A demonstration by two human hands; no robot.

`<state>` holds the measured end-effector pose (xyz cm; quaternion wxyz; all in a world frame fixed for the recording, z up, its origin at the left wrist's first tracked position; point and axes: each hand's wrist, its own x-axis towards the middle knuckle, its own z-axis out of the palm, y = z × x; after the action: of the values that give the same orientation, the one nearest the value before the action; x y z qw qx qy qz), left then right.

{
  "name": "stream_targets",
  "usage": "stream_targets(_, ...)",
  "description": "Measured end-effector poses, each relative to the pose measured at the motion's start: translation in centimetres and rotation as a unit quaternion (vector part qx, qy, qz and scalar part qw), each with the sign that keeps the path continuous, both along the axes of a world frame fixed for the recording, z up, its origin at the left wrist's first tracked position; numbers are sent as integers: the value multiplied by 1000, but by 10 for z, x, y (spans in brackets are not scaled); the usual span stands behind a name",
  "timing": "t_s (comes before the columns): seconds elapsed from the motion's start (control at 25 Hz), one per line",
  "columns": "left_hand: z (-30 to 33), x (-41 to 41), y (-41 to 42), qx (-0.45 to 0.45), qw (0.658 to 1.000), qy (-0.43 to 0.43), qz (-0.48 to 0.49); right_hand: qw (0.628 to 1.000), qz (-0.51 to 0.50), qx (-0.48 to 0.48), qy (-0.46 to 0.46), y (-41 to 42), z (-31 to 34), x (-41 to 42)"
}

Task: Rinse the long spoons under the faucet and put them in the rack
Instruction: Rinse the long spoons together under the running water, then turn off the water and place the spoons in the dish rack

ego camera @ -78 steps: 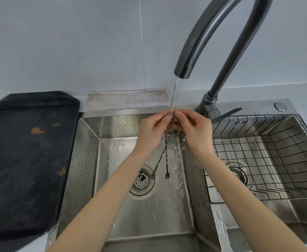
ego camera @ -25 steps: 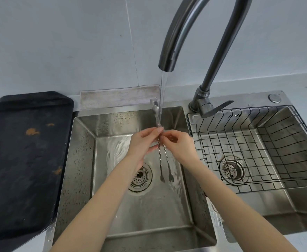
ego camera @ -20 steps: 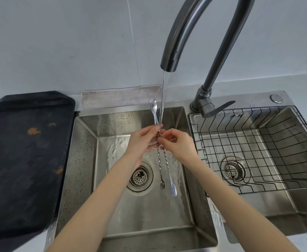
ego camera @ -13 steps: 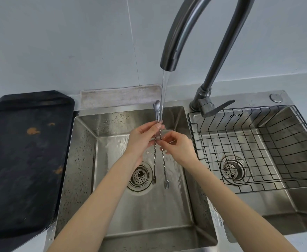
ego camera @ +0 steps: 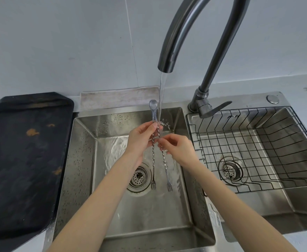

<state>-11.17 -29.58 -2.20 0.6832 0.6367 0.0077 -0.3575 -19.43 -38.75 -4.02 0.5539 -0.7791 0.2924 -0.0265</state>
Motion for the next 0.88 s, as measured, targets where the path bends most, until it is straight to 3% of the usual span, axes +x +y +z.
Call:
stream_targets(0.16,5,-2,-2,-12,1000,8,18,998,-49,-20,-27,-16,14,-10)
stream_targets(0.44,10,-8,-3,-25,999,30,26,948,-301,-46,-91,-74,36,-42)
stream_targets(0.88,3,-6,-8,-18,999,44,11,925,-358,-26,-128,-100,39,-20)
